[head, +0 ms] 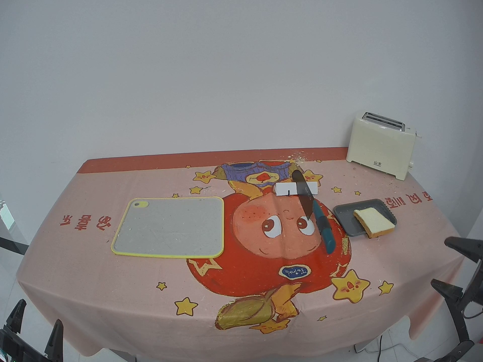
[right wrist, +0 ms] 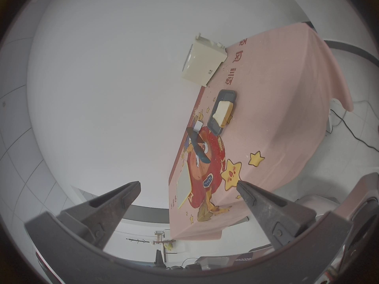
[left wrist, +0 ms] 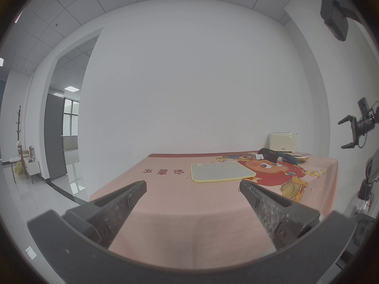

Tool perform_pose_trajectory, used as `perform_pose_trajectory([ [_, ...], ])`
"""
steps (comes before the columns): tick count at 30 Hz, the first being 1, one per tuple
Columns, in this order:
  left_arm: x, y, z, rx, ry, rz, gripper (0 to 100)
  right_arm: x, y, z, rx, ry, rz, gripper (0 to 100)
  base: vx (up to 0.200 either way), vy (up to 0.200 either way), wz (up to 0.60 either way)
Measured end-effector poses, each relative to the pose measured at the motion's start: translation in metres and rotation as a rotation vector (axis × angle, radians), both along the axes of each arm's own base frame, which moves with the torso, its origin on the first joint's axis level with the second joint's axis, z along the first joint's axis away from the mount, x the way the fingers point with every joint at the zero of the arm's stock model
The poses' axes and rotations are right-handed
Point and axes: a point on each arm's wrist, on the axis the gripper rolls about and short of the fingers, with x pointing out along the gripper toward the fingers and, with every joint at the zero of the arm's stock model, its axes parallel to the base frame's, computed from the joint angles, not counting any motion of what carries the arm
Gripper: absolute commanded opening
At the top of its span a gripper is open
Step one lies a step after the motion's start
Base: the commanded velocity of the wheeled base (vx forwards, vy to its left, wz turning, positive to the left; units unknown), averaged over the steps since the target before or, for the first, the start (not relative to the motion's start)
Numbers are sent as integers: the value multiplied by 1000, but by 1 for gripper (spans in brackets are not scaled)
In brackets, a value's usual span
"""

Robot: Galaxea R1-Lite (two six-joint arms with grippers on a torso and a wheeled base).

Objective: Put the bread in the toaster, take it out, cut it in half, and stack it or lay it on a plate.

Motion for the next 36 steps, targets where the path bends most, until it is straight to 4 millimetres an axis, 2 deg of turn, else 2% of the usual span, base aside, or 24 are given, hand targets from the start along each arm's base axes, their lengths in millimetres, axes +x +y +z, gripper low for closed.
perform_pose_trajectory([
  [6, 0, 0, 0, 0, 0, -1, 100, 34, 1, -4, 9, 39, -1, 100, 0, 0, 0],
  [11, 0, 0, 0, 0, 0, -1, 100, 64, -1, -17, -2, 77, -15, 100, 0, 0, 0],
  [17, 0, 0, 0, 0, 0, -1, 100, 92, -4, -30, -18, 27, -39, 100, 0, 0, 0],
  [21, 0, 0, 0, 0, 0, 0, 100, 101, -5, -38, -21, 11, -47, 100, 0, 0, 0],
  [26, 0, 0, 0, 0, 0, 0, 100, 114, -5, -58, -19, 65, -58, 100, 0, 0, 0],
  [36, 0, 0, 0, 0, 0, 0, 100, 131, -4, -66, 61, 57, -85, 100, 0, 0, 0],
])
